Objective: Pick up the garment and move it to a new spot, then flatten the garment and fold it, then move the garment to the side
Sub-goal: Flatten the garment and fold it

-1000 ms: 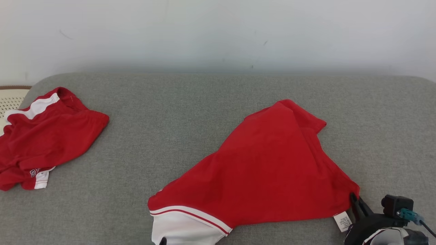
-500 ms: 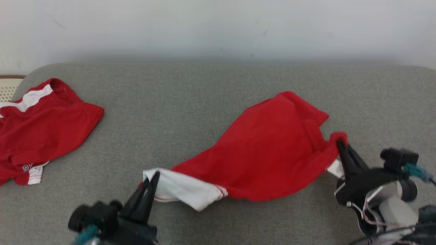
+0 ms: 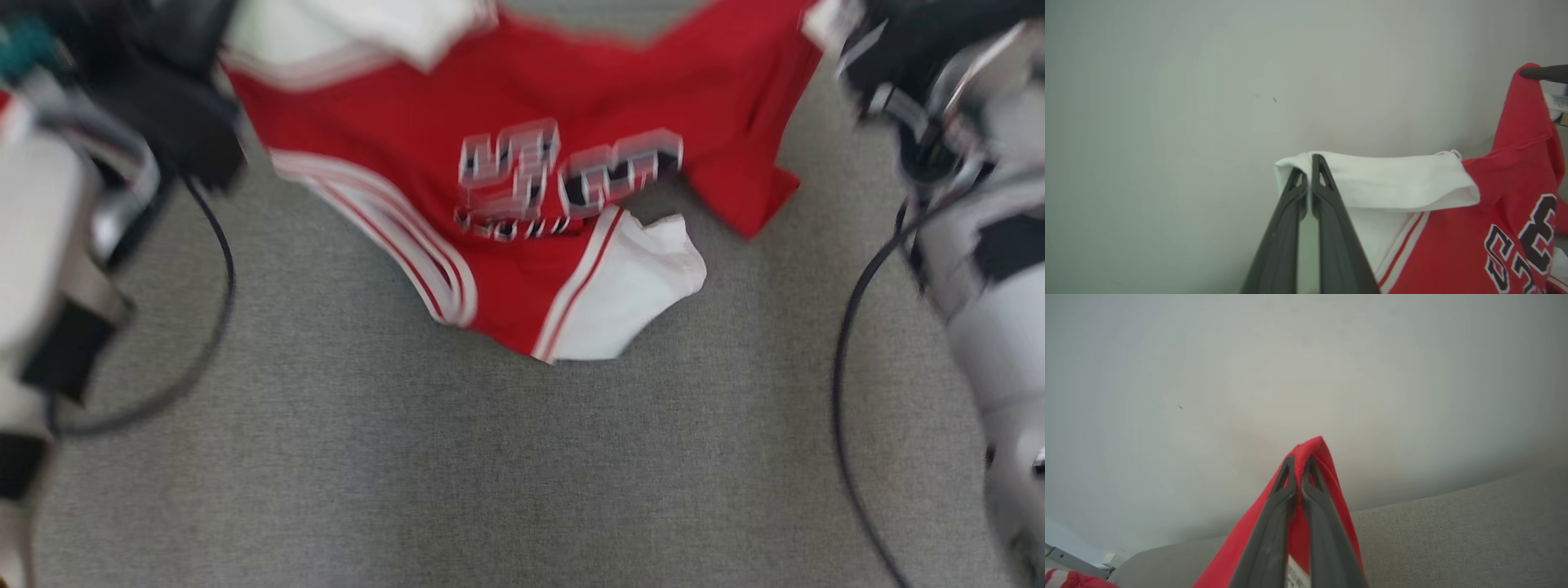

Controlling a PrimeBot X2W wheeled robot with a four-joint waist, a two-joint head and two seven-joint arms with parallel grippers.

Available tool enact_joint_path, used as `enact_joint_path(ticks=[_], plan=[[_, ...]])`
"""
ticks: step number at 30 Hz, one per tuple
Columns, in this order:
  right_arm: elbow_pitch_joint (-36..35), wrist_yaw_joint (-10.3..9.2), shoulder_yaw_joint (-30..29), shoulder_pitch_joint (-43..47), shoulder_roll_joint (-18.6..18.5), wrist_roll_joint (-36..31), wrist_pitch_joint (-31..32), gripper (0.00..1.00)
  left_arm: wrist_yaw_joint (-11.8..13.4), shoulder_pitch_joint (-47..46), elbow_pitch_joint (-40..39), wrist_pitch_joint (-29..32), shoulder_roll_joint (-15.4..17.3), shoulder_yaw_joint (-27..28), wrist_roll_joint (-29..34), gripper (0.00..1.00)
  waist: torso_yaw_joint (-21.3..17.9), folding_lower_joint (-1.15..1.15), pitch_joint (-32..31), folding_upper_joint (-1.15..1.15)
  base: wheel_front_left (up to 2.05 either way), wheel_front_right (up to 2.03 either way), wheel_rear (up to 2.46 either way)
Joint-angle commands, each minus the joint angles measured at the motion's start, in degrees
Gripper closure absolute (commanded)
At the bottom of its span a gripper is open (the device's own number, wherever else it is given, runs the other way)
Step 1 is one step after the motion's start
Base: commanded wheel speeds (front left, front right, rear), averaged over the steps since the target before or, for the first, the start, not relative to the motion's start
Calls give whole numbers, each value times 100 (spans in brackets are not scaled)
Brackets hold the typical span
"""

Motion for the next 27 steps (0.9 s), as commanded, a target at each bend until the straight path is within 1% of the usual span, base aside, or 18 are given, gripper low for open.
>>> enact_joint_path(ticks=[1, 3, 5, 6, 11, 15, 18, 19, 20, 22, 25, 26, 27], plan=[[267, 3, -112, -494, 54, 139, 41, 100, 10, -501, 288, 104, 83, -85, -185, 100, -235, -2, 586, -2, 0, 0, 0], [669, 3, -209, -1117, 34, 34, -27, 100, 10, -1179, 690, 207, 57, -103, -353, 100, -266, -2, 695, -2, 0, 0, 0], [1065, 3, -310, -1636, 143, -30, -99, 100, 10, -1746, 1096, 217, 32, -152, -445, 100, -315, -2, 726, -2, 0, 0, 0], [1065, 3, -310, -1636, 143, -30, -99, 100, 10, -1746, 1096, 217, 32, -152, -445, 100, -315, -2, 726, -2, 0, 0, 0], [1965, 3, -581, -2838, 268, -244, -339, 100, 9, -3001, 1917, 104, -126, -317, -403, 100, -434, -2, 640, -2, 0, 0, 0], [2571, 3, -713, -3529, 363, -484, -595, 100, 33, -3740, 2542, -60, -316, -396, -246, 100, -475, -2, 525, -2, 0, 0, 0], [2839, 3, -782, -3976, 355, -677, -737, 100, 66, -4290, 2884, -197, -471, -404, -173, 100, -495, -2, 465, -2, 0, 0, 0], [2902, 3, -809, -4089, 321, -744, -782, 100, 96, -4440, 2987, -245, -548, -387, -182, 100, -486, -2, 460, -2, 0, 0, 0], [2998, 3, -807, -4251, 211, -921, -810, 100, 135, -4661, 3193, -320, -681, -393, -164, 100, -453, -2, 464, -2, 0, 0, 0], [3042, 3, -854, -4420, 139, -1103, -849, 100, 160, -4873, 3386, -356, -775, -472, -84, 100, -408, -2, 494, -2, 0, 0, 0], [3075, 3, -948, -4612, 144, -1268, -922, 100, 191, -5154, 3613, -492, -920, -490, -68, 100, -391, -2, 637, -2, 0, 0, 0], [3085, 3, -971, -4589, 180, -1300, -923, 100, 161, -5210, 3697, -513, -937, -605, 39, 100, -392, -2, 693, -2, 0, 0, 0], [3091, 3, -1001, -4587, 176, -1345, -952, 100, 185, -5300, 3734, -629, -946, -609, 15, 100, -394, -2, 758, -2, 0, 0, 0]])
